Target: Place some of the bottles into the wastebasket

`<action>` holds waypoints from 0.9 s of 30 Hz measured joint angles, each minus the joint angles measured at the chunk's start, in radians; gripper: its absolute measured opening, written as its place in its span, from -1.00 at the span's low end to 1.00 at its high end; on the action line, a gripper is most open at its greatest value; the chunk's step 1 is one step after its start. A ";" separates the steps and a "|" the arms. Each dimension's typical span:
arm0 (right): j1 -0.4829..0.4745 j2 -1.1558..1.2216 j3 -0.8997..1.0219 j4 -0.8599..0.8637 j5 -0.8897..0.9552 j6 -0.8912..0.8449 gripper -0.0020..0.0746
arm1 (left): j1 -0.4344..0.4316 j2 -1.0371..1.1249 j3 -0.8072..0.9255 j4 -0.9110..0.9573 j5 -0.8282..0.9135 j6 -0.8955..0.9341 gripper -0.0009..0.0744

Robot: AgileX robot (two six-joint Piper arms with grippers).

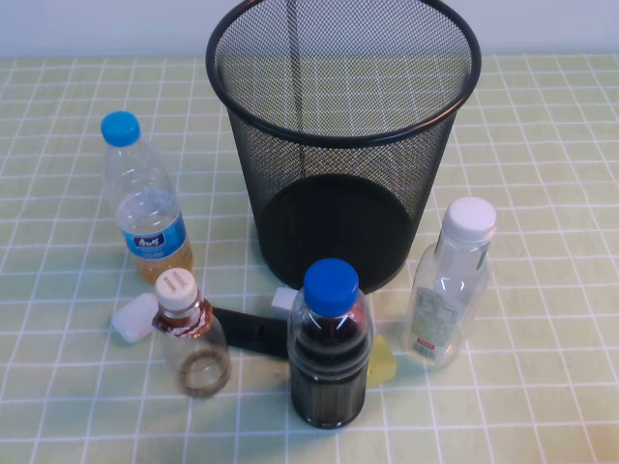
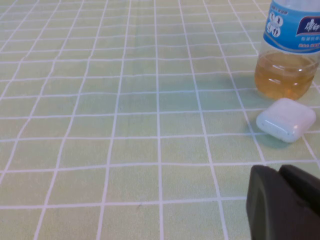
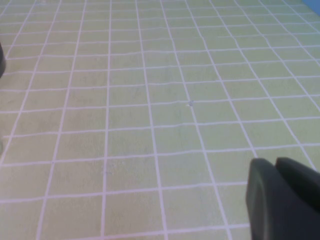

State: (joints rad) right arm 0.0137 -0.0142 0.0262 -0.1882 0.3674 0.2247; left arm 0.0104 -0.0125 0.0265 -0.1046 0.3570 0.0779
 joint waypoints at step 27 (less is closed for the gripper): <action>0.000 0.000 0.000 0.000 0.000 0.000 -0.97 | 0.000 0.000 0.000 0.000 0.000 0.041 -0.99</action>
State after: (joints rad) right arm 0.0137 -0.0142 0.0262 -0.1882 0.3674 0.2247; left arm 0.0104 -0.0125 0.0265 -0.1046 0.3570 0.1192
